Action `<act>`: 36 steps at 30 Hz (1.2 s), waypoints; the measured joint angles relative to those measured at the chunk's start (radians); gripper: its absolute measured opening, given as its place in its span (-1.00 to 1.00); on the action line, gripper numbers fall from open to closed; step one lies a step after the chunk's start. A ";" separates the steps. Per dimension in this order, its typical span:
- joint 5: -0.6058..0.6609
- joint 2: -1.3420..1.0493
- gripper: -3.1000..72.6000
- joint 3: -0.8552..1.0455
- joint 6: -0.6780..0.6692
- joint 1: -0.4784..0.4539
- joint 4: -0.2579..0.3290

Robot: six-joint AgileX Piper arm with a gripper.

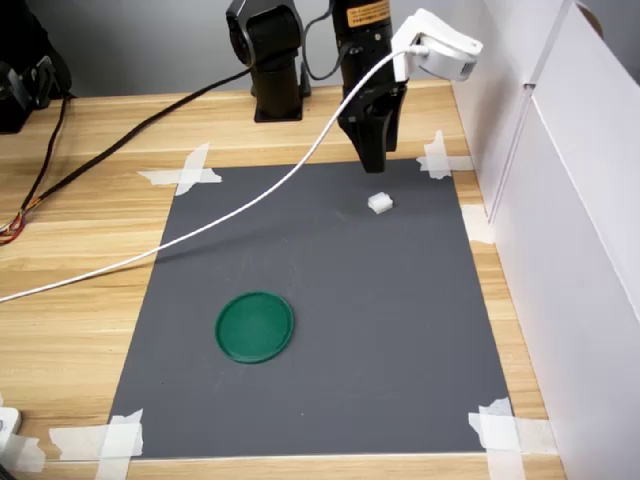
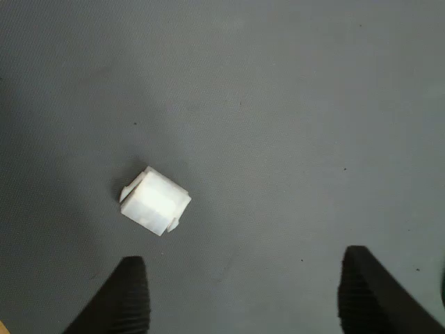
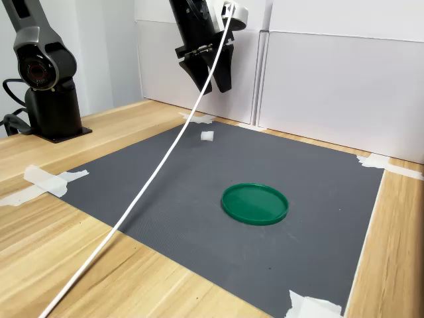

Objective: Grasp a white terminal and put it in the green lid.

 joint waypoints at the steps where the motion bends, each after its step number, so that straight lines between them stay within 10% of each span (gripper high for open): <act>1: -0.001 0.002 0.90 0.000 0.000 0.000 0.001; 36: -0.006 0.313 0.91 -0.009 -0.143 0.000 0.090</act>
